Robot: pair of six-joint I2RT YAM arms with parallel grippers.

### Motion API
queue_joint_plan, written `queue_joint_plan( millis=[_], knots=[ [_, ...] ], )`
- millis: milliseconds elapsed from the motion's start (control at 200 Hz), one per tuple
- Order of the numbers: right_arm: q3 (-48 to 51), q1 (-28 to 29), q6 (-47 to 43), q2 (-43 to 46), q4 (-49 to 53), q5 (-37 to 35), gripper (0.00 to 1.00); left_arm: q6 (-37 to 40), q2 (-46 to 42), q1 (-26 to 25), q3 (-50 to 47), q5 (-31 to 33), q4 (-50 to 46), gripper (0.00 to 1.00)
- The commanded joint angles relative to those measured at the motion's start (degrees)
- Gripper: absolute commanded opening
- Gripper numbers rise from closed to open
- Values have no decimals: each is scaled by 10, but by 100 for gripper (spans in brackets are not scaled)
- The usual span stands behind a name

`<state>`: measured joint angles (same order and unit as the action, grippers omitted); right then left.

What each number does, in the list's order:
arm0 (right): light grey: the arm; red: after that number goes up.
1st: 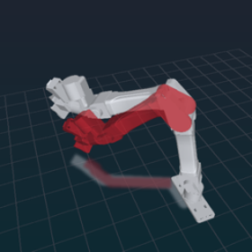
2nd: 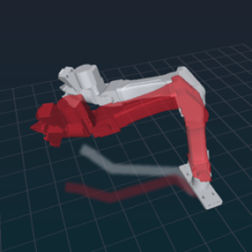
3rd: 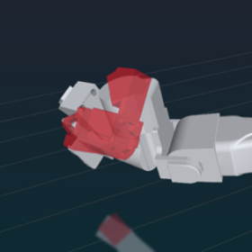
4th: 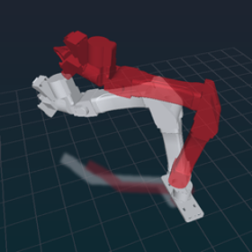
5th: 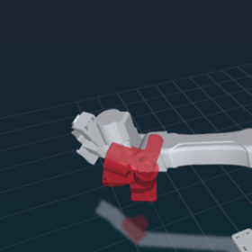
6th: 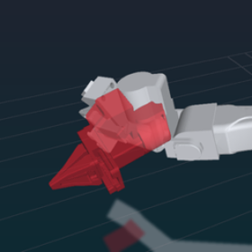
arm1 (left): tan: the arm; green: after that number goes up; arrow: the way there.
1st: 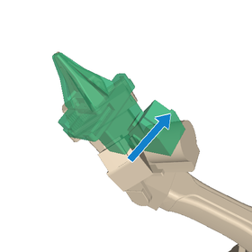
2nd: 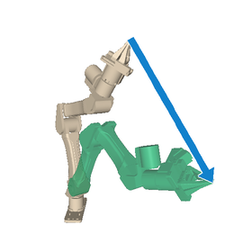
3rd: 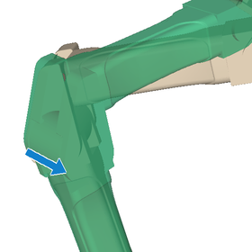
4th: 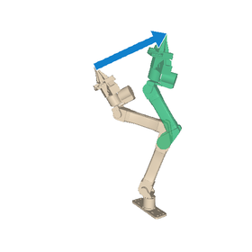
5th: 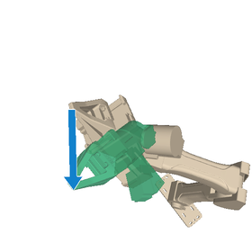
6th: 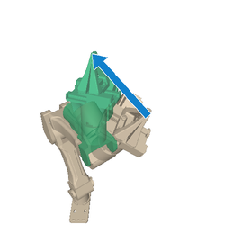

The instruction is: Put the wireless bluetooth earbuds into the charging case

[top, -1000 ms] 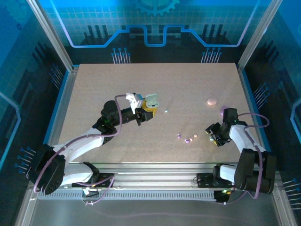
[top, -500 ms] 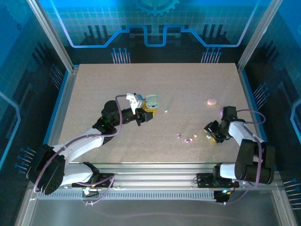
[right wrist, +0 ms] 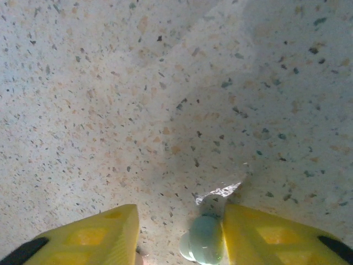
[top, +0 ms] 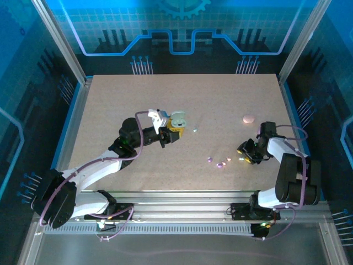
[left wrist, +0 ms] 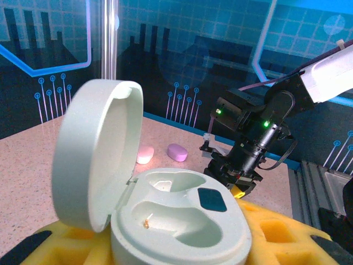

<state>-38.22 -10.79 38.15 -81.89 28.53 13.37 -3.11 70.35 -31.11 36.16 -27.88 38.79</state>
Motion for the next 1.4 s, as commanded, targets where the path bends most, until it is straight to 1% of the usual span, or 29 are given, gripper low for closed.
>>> queue_joint_plan(
  millis=[0,200,520,670,845,1001,1081,1231,1301,1396],
  knots=[
    [-9,15,-15,-12,1,20,43,-3,-4,3,19,-11,-3,36],
    [-22,36,-25,-2,1,27,39,-7,2,3,22,-14,-2,36],
    [-44,60,-32,-44,-3,58,40,-11,1,3,24,-15,-5,36],
    [-52,70,-34,-47,5,54,40,-10,-1,3,23,-14,-8,36],
    [-52,75,-28,-40,33,41,40,-9,0,3,24,-14,-8,36],
    [-60,66,-58,-33,53,-24,47,-8,-1,3,25,-15,-9,36],
    [-72,64,-78,-50,54,-12,48,-6,-1,3,27,-16,-12,36],
    [-69,71,-83,-76,44,44,44,-7,-2,3,26,-16,-12,36],
    [-65,77,-78,-77,48,51,42,-7,-2,3,27,-16,-12,36],
    [-57,79,-68,-73,59,41,42,-7,-2,3,28,-18,-11,36]
  ],
)
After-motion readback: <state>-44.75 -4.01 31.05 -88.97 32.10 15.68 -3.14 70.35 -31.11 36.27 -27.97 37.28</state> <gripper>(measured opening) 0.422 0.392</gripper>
